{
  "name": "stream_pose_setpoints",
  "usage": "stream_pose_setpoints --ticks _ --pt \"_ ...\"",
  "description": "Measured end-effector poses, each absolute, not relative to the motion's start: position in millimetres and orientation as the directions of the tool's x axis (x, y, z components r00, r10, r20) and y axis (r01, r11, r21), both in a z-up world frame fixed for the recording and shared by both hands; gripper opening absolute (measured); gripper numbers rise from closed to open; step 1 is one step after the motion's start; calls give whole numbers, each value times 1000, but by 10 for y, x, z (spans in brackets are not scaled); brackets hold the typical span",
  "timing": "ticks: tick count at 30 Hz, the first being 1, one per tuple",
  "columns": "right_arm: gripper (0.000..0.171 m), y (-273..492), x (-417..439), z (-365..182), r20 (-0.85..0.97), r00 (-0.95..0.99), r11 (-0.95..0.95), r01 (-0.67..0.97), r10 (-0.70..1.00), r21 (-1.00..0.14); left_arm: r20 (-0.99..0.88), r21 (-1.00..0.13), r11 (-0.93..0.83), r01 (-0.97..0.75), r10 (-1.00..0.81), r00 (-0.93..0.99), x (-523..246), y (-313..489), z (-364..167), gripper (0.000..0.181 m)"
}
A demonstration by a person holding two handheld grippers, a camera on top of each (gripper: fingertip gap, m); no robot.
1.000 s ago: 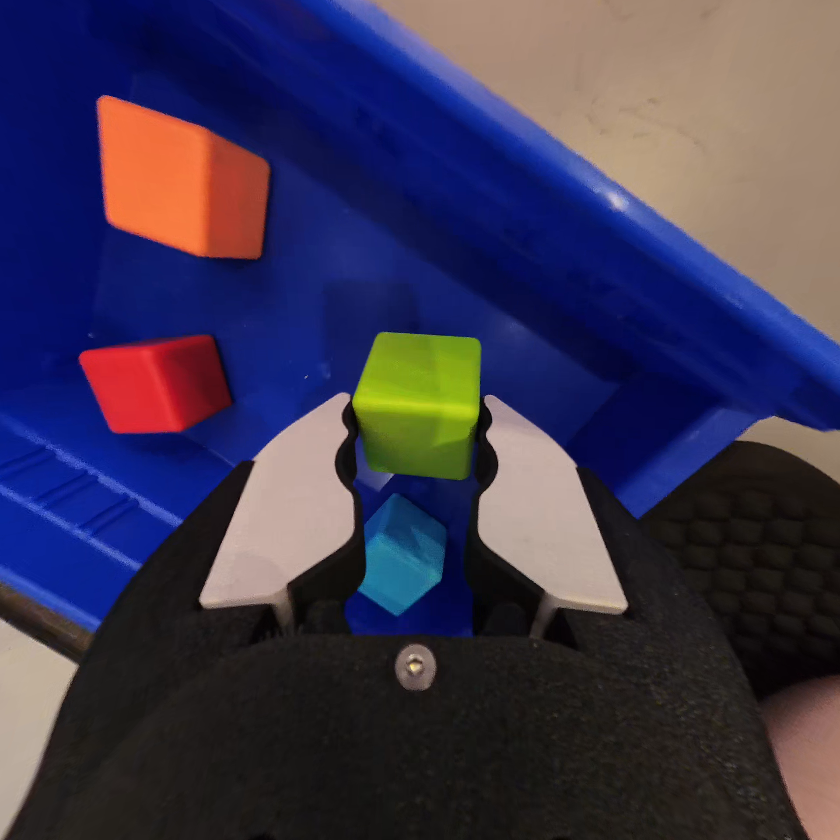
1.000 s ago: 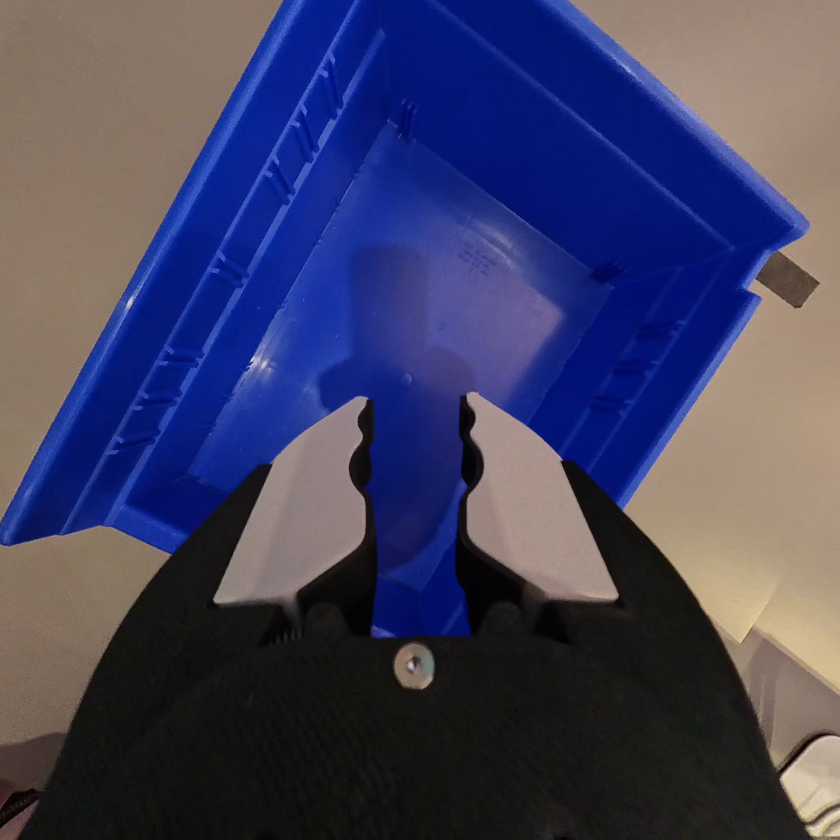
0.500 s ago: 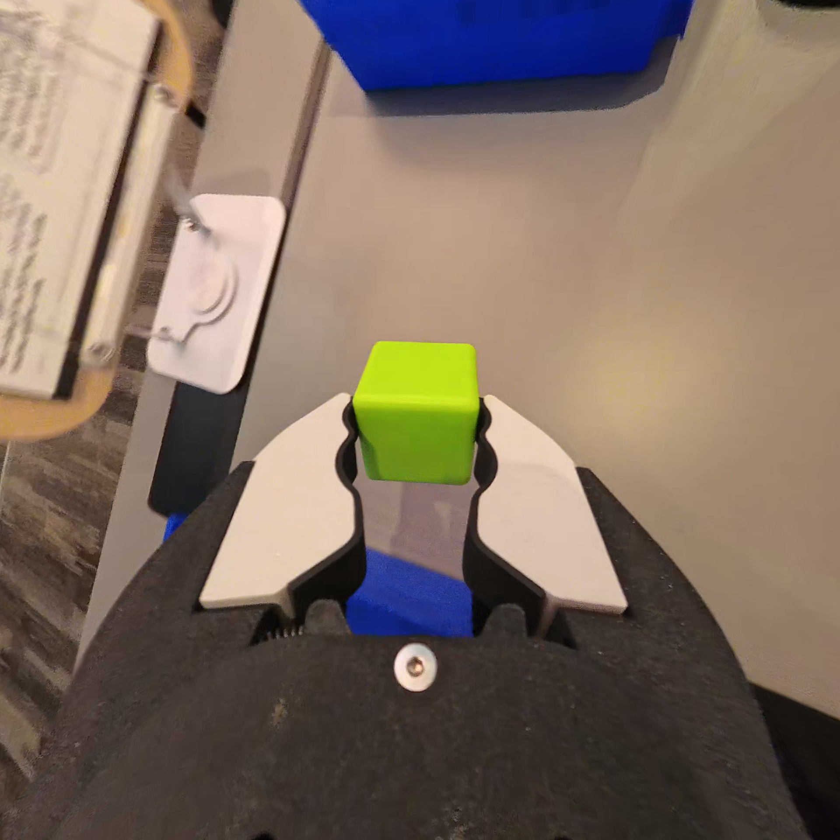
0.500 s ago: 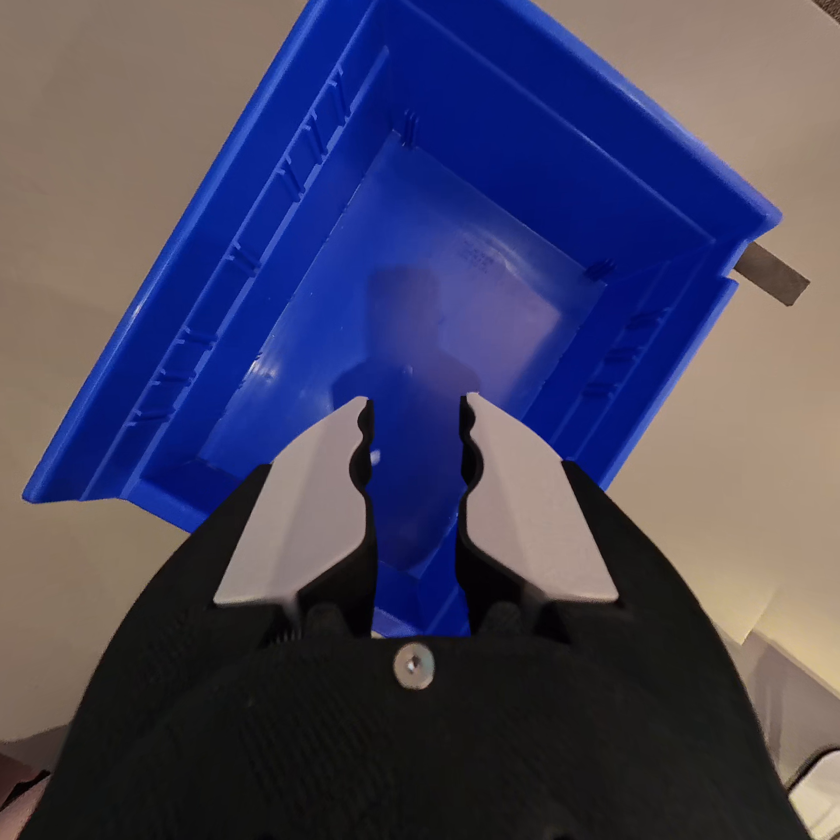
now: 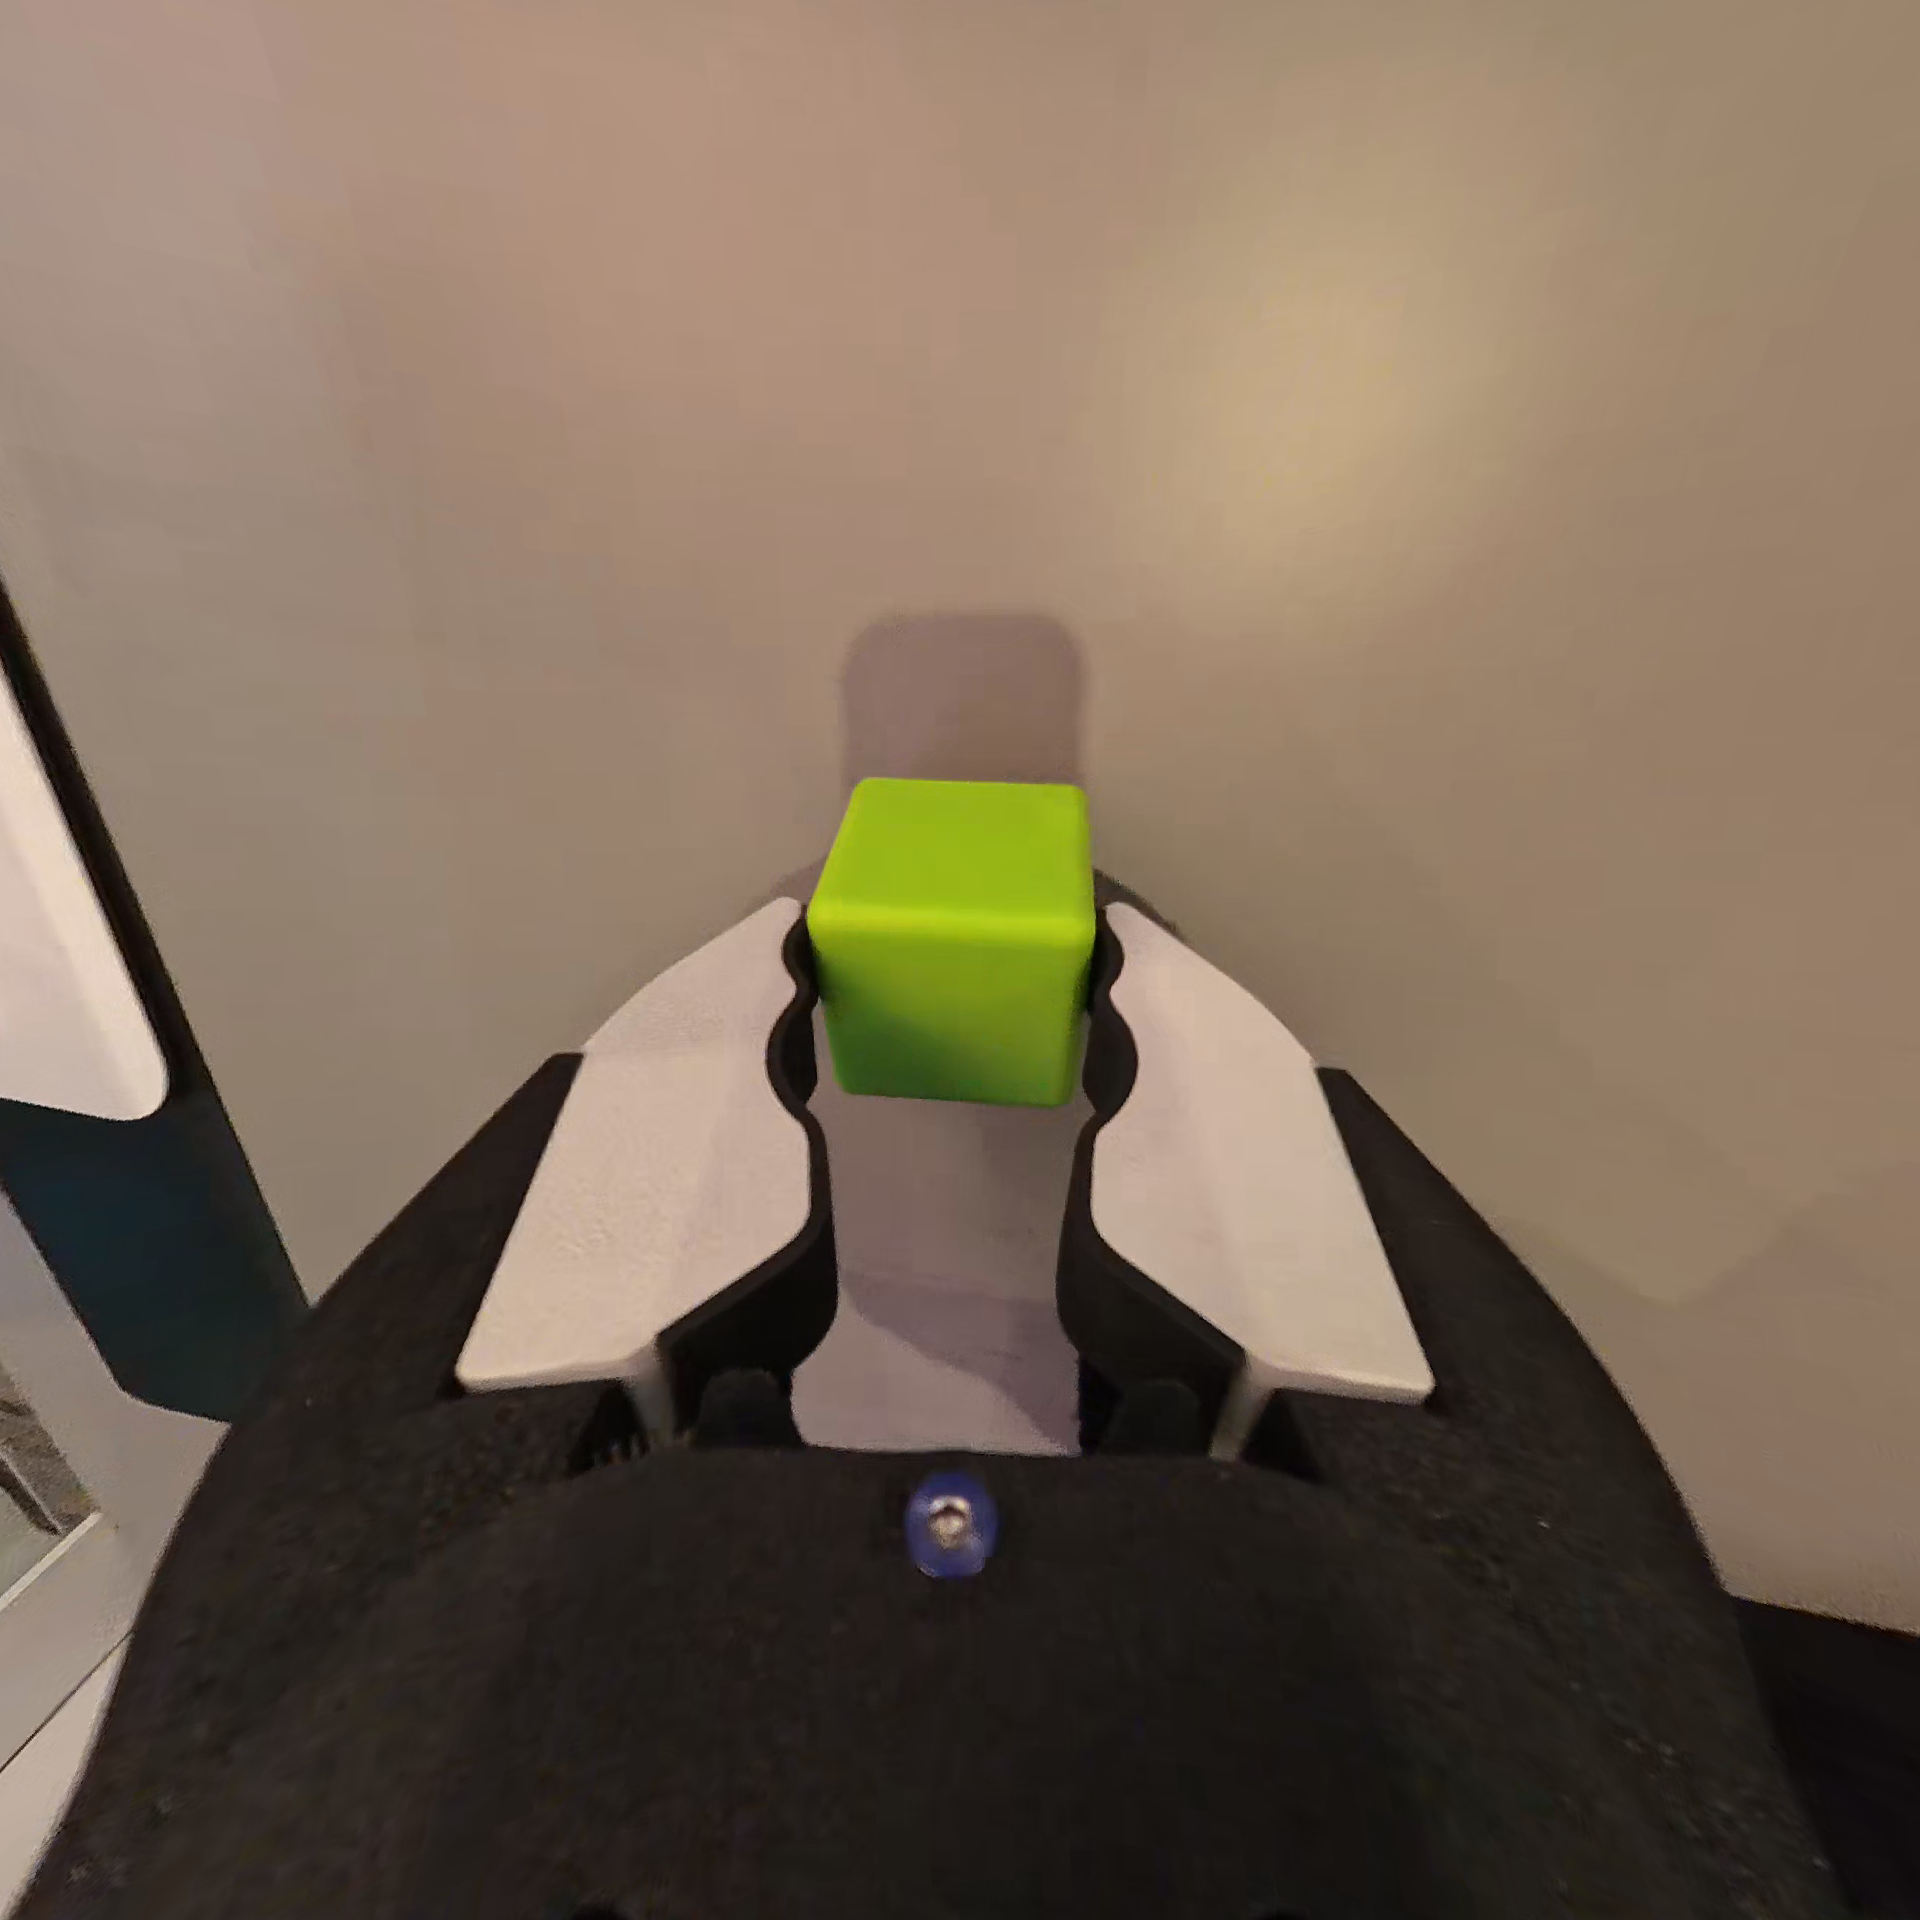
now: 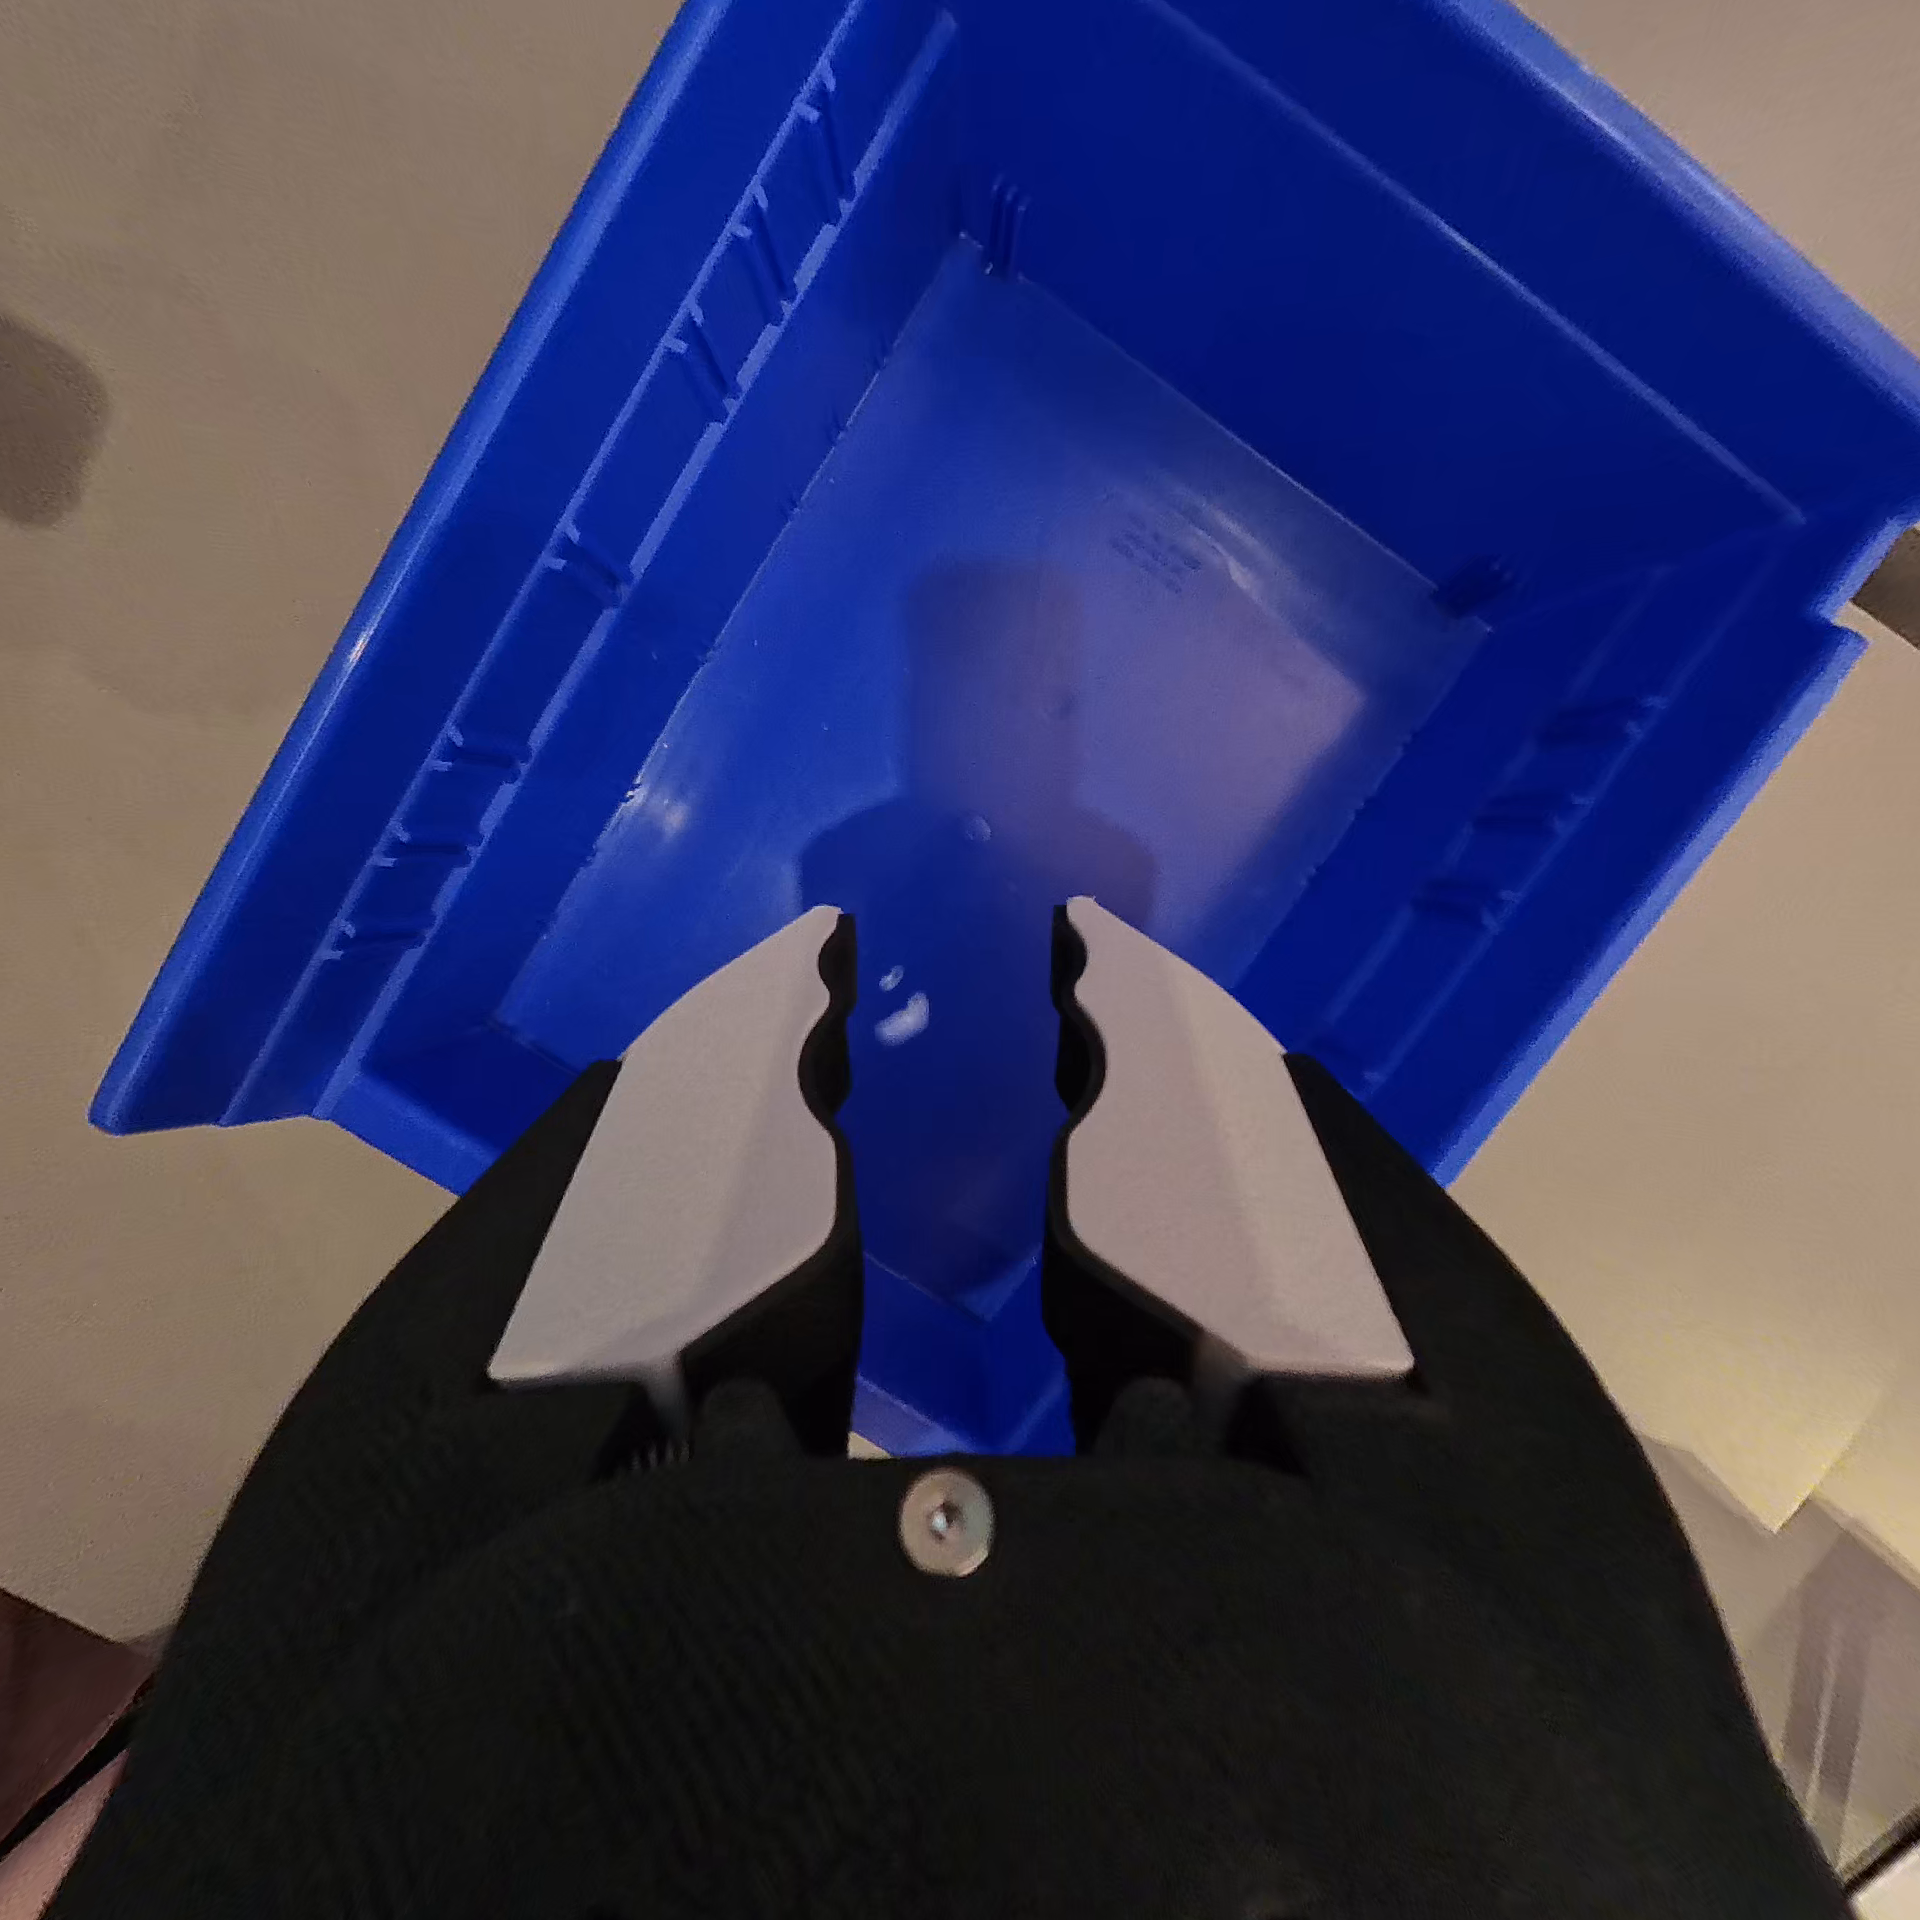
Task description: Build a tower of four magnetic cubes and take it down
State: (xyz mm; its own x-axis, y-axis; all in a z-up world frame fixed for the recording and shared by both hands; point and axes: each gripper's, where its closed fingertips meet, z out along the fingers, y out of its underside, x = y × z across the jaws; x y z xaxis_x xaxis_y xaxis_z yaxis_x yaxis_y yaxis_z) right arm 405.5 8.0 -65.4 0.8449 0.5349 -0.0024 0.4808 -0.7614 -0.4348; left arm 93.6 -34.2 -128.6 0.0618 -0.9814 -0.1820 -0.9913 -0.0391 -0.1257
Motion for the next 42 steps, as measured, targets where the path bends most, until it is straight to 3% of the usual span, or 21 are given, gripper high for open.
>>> stream_pose_setpoints --ticks 7,14,17,21,24,26,29,34,42 --pt "39 54 4049 -717 -14 835 -768 498 549 -403 -156 -79 -9 -997 -987 21 939 -345 -1426 49" --pt "39 61 4114 -759 -33 849 -787 473 527 -396 -125 -111 20 -994 -992 -6 1015 -365 -1442 51" --pt "39 49 4146 -773 -35 853 -792 468 521 -392 -120 -174 4 -985 -993 17 1048 -368 -1322 56" --pt "39 32 4189 -768 -34 860 -797 456 509 -396 -175 -366 -42 -930 -978 113 999 -389 -793 59" --pt "39 18 4200 -765 -42 861 -797 449 506 -404 -259 -504 -74 -861 -937 232 642 -450 -249 56" --pt "39 12 4201 -773 -46 861 -798 448 507 -403 -333 -523 -116 -844 -884 328 176 -467 19 57" --pt "39 15 4191 -784 -50 860 -800 450 508 -398 -395 -446 -239 -863 -812 429 -683 -542 139 57" --pt "39 36 4102 -775 -50 846 -787 471 532 -398 -377 -264 -515 -816 -723 579 -1918 -801 -159 56" --pt "39 41 4066 -797 -48 842 -787 481 538 -387 -289 -114 -660 -743 -693 660 -2422 -1068 -837 53"
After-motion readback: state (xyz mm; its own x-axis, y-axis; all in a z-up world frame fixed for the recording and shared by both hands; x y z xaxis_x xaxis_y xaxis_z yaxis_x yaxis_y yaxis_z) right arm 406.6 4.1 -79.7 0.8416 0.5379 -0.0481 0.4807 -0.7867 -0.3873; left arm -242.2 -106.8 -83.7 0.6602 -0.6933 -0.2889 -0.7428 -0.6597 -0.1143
